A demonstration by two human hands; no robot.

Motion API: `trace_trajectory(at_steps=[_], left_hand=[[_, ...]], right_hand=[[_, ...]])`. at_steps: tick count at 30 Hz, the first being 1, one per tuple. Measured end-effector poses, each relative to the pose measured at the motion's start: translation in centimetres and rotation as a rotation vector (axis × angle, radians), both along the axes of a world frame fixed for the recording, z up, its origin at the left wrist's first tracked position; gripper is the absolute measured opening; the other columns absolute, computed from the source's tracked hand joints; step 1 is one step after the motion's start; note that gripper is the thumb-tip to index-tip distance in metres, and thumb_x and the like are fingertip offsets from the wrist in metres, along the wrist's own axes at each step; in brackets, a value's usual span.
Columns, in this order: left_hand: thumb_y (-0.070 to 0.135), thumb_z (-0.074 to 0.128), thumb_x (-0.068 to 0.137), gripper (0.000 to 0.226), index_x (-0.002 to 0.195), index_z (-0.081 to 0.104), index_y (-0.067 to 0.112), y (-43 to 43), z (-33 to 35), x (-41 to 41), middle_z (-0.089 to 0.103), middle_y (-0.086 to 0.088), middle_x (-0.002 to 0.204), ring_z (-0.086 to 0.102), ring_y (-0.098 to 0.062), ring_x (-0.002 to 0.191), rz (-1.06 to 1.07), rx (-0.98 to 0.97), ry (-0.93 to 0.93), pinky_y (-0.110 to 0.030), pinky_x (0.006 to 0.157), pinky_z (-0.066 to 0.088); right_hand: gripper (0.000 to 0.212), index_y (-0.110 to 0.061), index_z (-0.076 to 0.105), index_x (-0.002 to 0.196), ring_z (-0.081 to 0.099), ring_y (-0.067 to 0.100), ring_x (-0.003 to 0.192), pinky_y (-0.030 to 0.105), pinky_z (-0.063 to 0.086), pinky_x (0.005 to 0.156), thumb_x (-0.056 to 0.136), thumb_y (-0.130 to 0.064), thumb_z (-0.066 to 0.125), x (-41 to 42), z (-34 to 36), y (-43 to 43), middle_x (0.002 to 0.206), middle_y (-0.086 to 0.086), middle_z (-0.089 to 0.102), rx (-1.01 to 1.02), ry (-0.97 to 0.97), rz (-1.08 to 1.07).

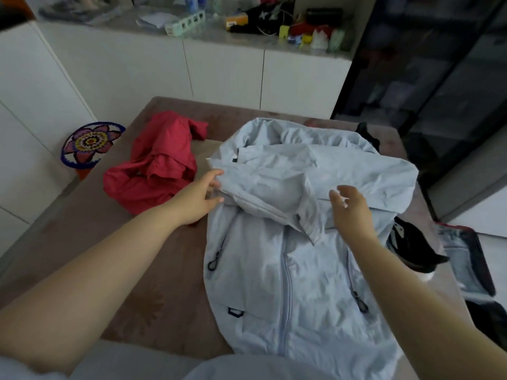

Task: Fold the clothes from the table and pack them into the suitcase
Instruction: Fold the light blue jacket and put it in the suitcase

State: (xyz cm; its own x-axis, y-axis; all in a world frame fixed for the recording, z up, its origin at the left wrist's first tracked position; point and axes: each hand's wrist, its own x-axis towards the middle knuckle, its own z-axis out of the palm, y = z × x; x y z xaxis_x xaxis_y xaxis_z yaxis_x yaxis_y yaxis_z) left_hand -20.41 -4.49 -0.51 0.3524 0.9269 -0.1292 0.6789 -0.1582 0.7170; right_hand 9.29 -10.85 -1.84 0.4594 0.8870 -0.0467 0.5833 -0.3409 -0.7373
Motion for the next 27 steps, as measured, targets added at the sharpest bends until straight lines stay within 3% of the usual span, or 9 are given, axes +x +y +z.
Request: trace_trajectory(at_steps=[3, 7, 10, 13, 16, 18, 20, 22, 27], left_hand=[[0.011, 0.055, 0.093, 0.058, 0.144, 0.029, 0.016, 1.7, -1.4, 1.3, 0.044, -0.008, 0.138, 0.043, -0.019, 0.123, -0.016, 0.055, 0.07, -0.022, 0.096, 0.031], [0.007, 0.048, 0.095, 0.048, 0.141, 0.037, 0.014, 4.7, -1.6, 2.3, 0.045, -0.01, 0.138, 0.042, -0.025, 0.126, 0.063, 0.157, 0.075, -0.031, 0.103, 0.032], [0.002, 0.046, 0.094, 0.043, 0.136, 0.044, 0.012, 7.5, -1.8, 1.7, 0.048, -0.011, 0.137, 0.045, -0.027, 0.124, 0.111, 0.214, 0.109, -0.035, 0.104, 0.035], [0.004, 0.048, 0.094, 0.037, 0.129, 0.052, 0.014, 9.9, -2.6, 0.7, 0.051, -0.009, 0.135, 0.048, -0.027, 0.122, 0.091, 0.19, 0.217, -0.036, 0.102, 0.038], [0.006, 0.057, 0.09, 0.037, 0.124, 0.059, 0.019, 11.7, -3.1, 0.3, 0.056, -0.006, 0.13, 0.05, -0.026, 0.119, 0.033, 0.173, 0.302, -0.034, 0.102, 0.038], [0.013, 0.066, 0.085, 0.038, 0.122, 0.061, 0.021, 12.6, -3.0, 0.6, 0.058, -0.009, 0.123, 0.047, -0.028, 0.117, -0.044, 0.202, 0.381, -0.034, 0.102, 0.034], [0.022, 0.072, 0.081, 0.041, 0.12, 0.063, 0.018, 13.5, -2.5, 1.1, 0.059, -0.008, 0.116, 0.045, -0.029, 0.114, -0.125, 0.19, 0.398, -0.033, 0.099, 0.034], [0.031, 0.075, 0.077, 0.036, 0.108, 0.066, 0.014, 14.5, -2.2, 1.5, 0.058, 0.001, 0.101, 0.044, -0.028, 0.109, -0.21, 0.191, 0.422, -0.034, 0.094, 0.034], [0.028, 0.071, 0.082, 0.02, 0.081, 0.067, 0.009, 16.8, 0.2, 3.4, 0.064, -0.004, 0.085, 0.055, -0.03, 0.097, -0.282, 0.334, 0.286, -0.04, 0.098, 0.036]], right_hand=[[0.068, -0.012, 0.04, 0.14, 0.039, 0.031, 0.13, 0.043, 0.03, 0.108, 0.086, -0.046, 0.062, -2.2, -2.0, -1.2, 0.14, 0.014, 0.044, -0.057, -0.177, 0.209], [0.096, -0.019, 0.005, 0.151, 0.016, 0.027, 0.143, 0.04, 0.015, 0.115, 0.082, -0.057, 0.059, -3.8, -3.7, -0.8, 0.156, 0.009, 0.014, -0.178, -0.353, 0.323], [0.092, -0.03, -0.008, 0.15, 0.024, 0.03, 0.139, 0.04, 0.03, 0.107, 0.087, -0.045, 0.058, -5.0, -3.6, -0.1, 0.158, 0.007, 0.001, -0.186, -0.411, 0.434], [0.077, -0.035, 0.001, 0.15, 0.055, 0.031, 0.108, 0.033, 0.043, 0.07, 0.091, -0.008, 0.044, -4.4, -2.6, 1.2, 0.151, 0.006, 0.027, -0.127, -0.3, 0.36], [0.066, -0.033, 0.023, 0.147, 0.063, 0.013, 0.085, 0.019, 0.044, 0.064, 0.092, -0.001, 0.041, -1.8, 0.0, 2.3, 0.119, -0.003, 0.059, 0.07, -0.007, 0.306], [0.055, -0.026, 0.045, 0.136, 0.058, -0.004, 0.066, 0.009, 0.04, 0.058, 0.09, 0.003, 0.047, 1.2, 1.9, 3.2, 0.089, -0.018, 0.064, 0.152, 0.05, 0.329], [0.043, -0.027, 0.059, 0.117, 0.055, -0.002, 0.06, 0.01, 0.042, 0.062, 0.087, 0.004, 0.054, 4.6, 3.6, 3.9, 0.065, -0.017, 0.063, 0.157, 0.077, 0.31], [0.041, -0.034, 0.063, 0.102, 0.058, 0.007, 0.068, 0.017, 0.048, 0.067, 0.088, 0.004, 0.057, 7.7, 5.4, 4.1, 0.063, -0.013, 0.067, 0.163, 0.173, 0.253], [0.026, -0.027, 0.069, 0.093, 0.06, -0.003, 0.062, 0.005, 0.047, 0.061, 0.089, -0.003, 0.061, 13.8, 7.4, 2.3, 0.068, -0.018, 0.07, 0.196, 0.251, 0.07]])
